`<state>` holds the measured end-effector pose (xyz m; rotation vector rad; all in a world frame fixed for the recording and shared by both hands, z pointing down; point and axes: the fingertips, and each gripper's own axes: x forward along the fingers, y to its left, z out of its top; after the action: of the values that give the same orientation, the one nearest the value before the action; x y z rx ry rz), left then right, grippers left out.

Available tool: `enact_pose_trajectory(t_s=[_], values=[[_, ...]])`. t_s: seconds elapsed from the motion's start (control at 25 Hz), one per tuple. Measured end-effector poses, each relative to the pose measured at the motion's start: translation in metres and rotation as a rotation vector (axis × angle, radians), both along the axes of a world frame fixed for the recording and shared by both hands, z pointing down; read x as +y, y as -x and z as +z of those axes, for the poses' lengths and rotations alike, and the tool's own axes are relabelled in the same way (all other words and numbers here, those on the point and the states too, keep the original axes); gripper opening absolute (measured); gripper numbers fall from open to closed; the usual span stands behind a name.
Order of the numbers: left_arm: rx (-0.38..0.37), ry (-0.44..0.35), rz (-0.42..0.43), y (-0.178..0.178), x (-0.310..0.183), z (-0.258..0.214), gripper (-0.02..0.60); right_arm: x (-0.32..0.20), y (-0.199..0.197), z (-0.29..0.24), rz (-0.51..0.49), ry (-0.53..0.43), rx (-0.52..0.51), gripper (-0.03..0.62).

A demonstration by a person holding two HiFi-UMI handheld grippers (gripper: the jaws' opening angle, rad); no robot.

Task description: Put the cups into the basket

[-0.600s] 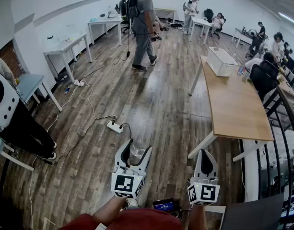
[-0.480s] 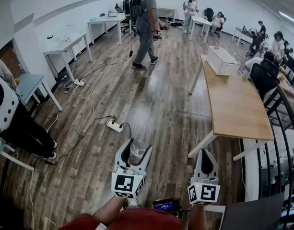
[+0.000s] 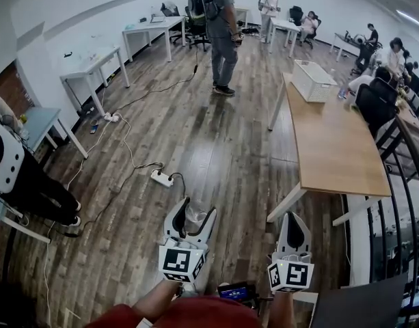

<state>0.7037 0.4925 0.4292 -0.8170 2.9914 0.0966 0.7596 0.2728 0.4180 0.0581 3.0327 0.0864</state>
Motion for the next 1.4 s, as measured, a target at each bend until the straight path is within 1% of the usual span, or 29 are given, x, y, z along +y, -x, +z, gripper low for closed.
enact_pose_trajectory(t_s=[0.12, 0.36, 0.52, 0.8, 1.08, 1.4], values=[[0.001, 0.004, -0.004, -0.001, -0.01, 0.0, 0.288, -0.012, -0.001, 0.0, -0.009, 0.016, -0.018, 0.012], [0.006, 0.009, -0.014, -0.003, -0.035, 0.001, 0.288, -0.04, -0.004, 0.003, -0.02, 0.034, -0.015, 0.012], [0.006, 0.009, -0.026, -0.004, -0.049, -0.002, 0.288, -0.058, -0.005, 0.002, -0.033, 0.031, -0.022, 0.012], [0.004, 0.009, -0.033, -0.003, -0.061, -0.005, 0.288, -0.073, -0.002, 0.004, -0.041, 0.039, -0.021, 0.012], [-0.001, 0.001, -0.022, 0.02, -0.071, -0.004, 0.288, -0.082, 0.02, 0.008, -0.035, 0.031, -0.019, 0.012], [0.007, -0.017, -0.011, 0.07, -0.069, 0.0, 0.288, -0.076, 0.068, -0.001, -0.03, 0.004, -0.031, 0.012]])
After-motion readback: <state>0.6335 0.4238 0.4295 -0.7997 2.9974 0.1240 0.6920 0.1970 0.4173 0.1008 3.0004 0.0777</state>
